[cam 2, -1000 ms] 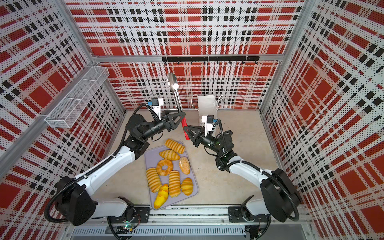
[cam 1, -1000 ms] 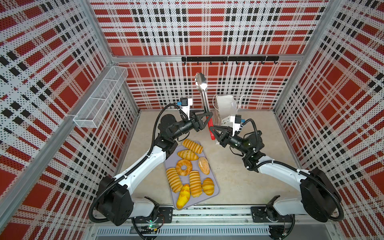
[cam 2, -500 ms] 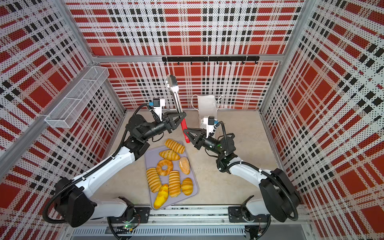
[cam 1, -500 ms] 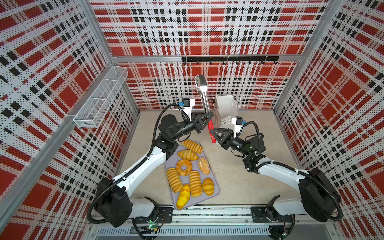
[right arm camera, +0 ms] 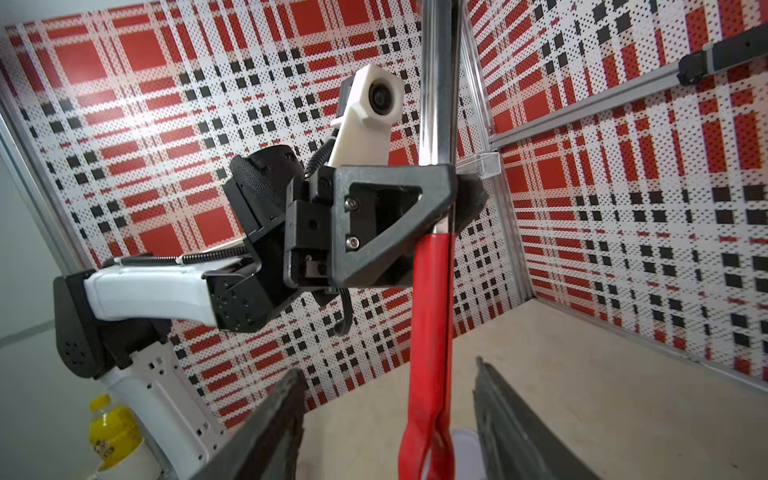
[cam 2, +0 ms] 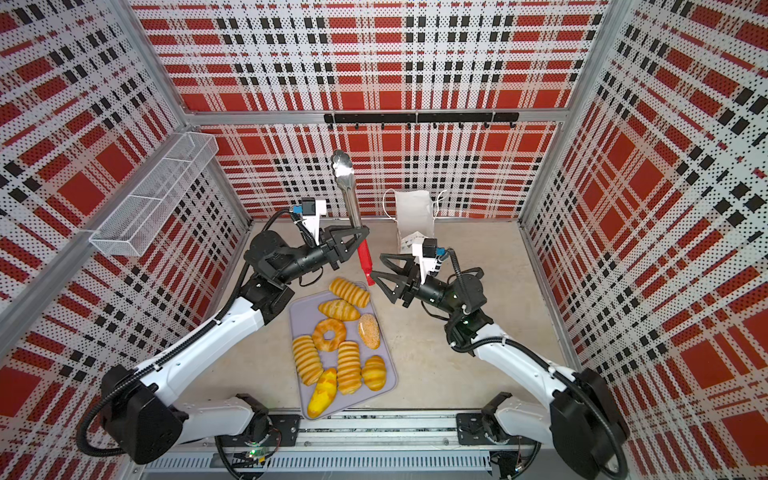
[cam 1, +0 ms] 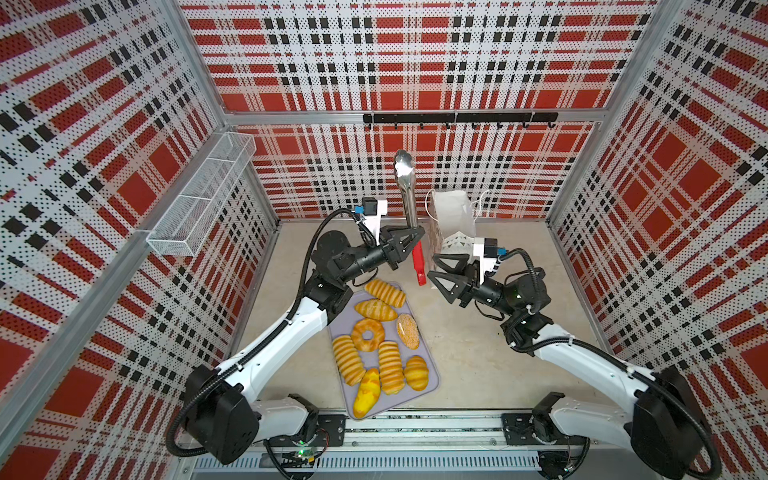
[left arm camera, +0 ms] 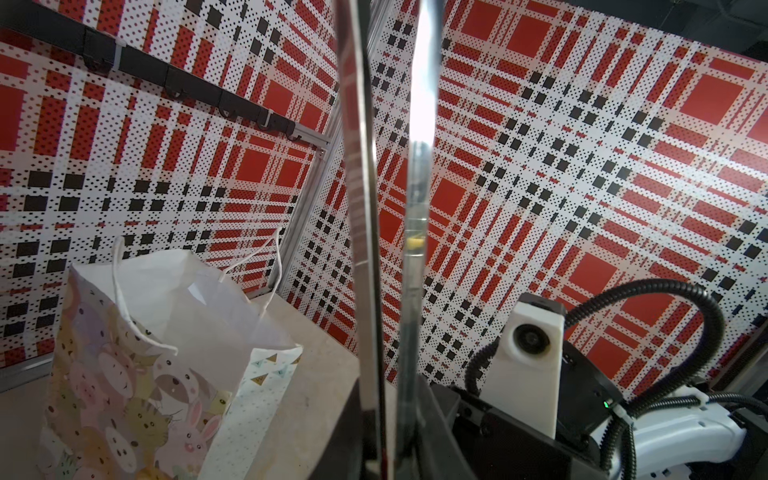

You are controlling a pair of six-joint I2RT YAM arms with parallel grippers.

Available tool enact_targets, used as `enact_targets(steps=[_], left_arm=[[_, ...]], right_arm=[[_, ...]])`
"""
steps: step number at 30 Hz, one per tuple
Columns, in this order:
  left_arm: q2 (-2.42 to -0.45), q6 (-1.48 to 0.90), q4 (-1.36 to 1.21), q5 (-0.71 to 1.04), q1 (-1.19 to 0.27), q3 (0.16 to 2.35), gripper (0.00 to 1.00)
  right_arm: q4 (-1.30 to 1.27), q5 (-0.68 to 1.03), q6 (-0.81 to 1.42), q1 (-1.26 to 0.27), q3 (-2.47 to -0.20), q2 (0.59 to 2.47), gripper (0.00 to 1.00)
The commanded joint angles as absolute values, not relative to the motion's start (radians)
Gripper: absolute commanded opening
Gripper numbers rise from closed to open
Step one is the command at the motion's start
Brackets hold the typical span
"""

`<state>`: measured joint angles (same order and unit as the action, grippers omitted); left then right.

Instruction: Place the fake bread into the paper bag

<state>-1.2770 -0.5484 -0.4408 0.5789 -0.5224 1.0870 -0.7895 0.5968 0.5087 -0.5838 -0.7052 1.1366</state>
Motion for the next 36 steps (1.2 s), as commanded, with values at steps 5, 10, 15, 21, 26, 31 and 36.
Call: enact_targets(steps=[5,10,15,21,26,31,36], left_arm=[[-1.253,-0.546,-0.463,0.657,-0.525,1.090,0.19],[-1.264,-0.542,-0.465,0.697,-0.535,1.098,0.20],[-1.280,-0.520,-0.465,0.726,-0.552,1.100,0.20],[-1.302,-0.508,-0.465,0.744,-0.558,1.111,0.19],[-1.313,-0.515,-0.490,0.748,-0.563,1.114,0.19],[-1.310,-0.533,-0.522,0.729,-0.563,1.106,0.19],[-1.321,-0.603,-0.607,0.730,-0.564,1.088,0.18]], right_arm=[[-0.288,0.656,0.152,-0.569,-0.831,1.060,0.65],[-0.241,0.728,0.138,-0.569,-0.915,1.120,0.65],[-0.209,0.761,0.141,-0.576,-1.008,1.218,0.56],[-0.310,0.851,0.222,-0.580,-1.040,1.293,0.51],[-0.379,0.870,0.274,-0.586,-1.055,1.340,0.40],[-0.436,0.825,0.304,-0.608,-1.046,1.363,0.35],[-0.578,0.809,0.370,-0.619,-1.021,1.384,0.29]])
